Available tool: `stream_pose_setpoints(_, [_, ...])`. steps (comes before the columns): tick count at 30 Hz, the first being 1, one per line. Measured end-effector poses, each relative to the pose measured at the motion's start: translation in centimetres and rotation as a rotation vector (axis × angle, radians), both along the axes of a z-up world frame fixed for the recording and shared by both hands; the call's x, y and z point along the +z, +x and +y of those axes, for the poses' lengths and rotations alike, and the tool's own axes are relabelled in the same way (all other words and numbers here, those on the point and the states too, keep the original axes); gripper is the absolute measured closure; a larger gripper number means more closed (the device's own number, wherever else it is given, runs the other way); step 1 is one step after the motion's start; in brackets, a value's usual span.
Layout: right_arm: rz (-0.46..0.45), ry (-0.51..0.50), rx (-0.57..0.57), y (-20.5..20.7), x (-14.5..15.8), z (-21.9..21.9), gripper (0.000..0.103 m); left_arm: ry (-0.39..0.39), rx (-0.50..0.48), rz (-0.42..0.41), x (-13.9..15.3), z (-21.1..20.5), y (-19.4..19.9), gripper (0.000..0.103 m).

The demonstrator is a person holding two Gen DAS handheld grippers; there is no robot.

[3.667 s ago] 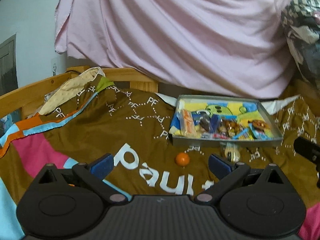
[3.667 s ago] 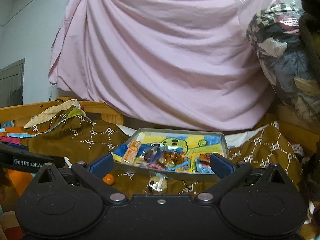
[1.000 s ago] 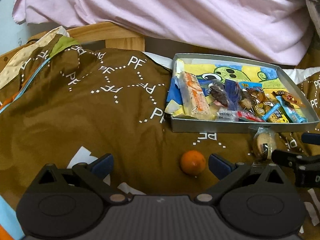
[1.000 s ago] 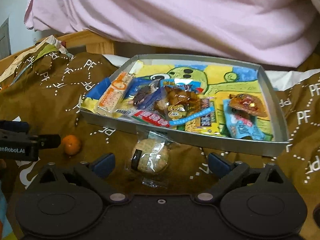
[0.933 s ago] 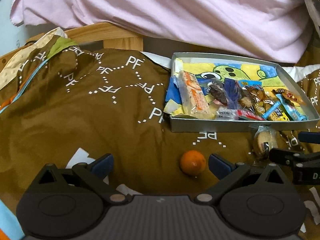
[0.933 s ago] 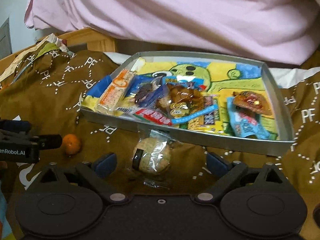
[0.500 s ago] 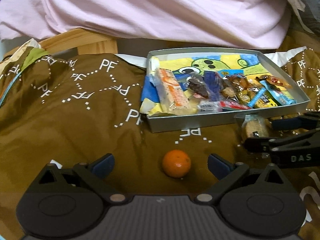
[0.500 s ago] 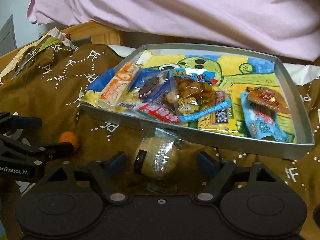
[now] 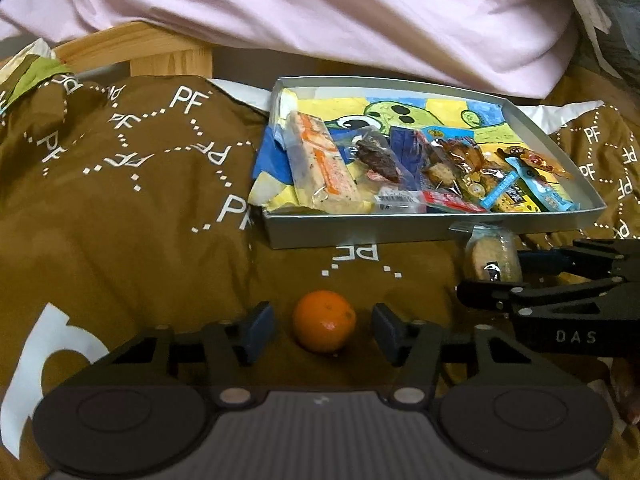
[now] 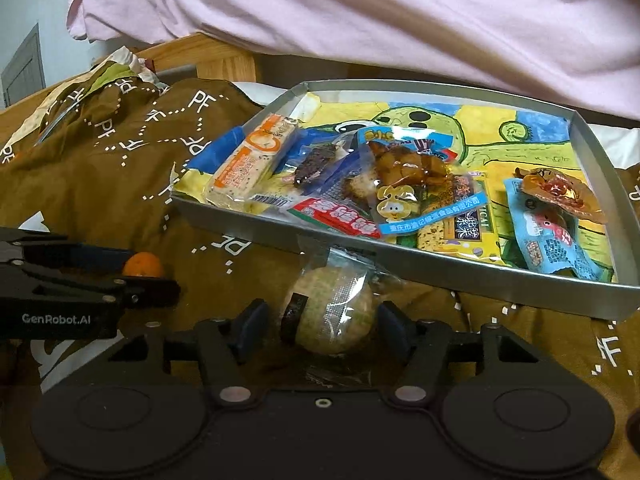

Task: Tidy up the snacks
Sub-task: 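Close the left tool on the orange while the right tool grasps the round cake, then carry the orange with the left tool while the right tool carries the cake over the tray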

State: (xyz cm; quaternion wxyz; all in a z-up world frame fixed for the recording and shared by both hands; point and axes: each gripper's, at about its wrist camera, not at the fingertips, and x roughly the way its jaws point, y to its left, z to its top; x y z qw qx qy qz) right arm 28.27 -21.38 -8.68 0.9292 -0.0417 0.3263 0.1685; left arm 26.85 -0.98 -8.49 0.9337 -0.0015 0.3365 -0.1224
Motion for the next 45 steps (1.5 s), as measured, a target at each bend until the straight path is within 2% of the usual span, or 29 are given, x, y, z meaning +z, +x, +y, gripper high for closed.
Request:
stream_pose_setpoints(4, [-0.005,-0.017,-0.005,-0.1,-0.1,0.2,0.045,-0.011,-0.002,0.011,0.0,0.0,0.0,0.065])
stream_pose_setpoints(5, [-0.007,-0.031,-0.008,-0.2,-0.1,0.3,0.046,-0.002,0.001,0.014,0.0,-0.1,0.0,0.066])
stream_pose_setpoints(8, [-0.021,-0.060,-0.006,-0.5,0.0,0.8,0.050,0.013,-0.001,0.015,0.0,-0.3,0.0,0.067])
stream_pose_setpoints(23, [-0.003,-0.076,0.008,-3.9,1.4,0.4,0.051,0.012,-0.073,0.064,1.1,-2.3,-2.2,0.068])
stream_pose_setpoints(35, [-0.071,-0.030,-0.029,-8.6,5.2,-0.5,0.051,-0.045,-0.078,0.010,4.3,-2.2,-5.1,0.068])
stream_pose_setpoints(45, [-0.151,0.036,-0.079,-15.0,8.6,-2.1,0.051,-0.119,-0.060,-0.074,7.6,-1.8,-9.4,0.068])
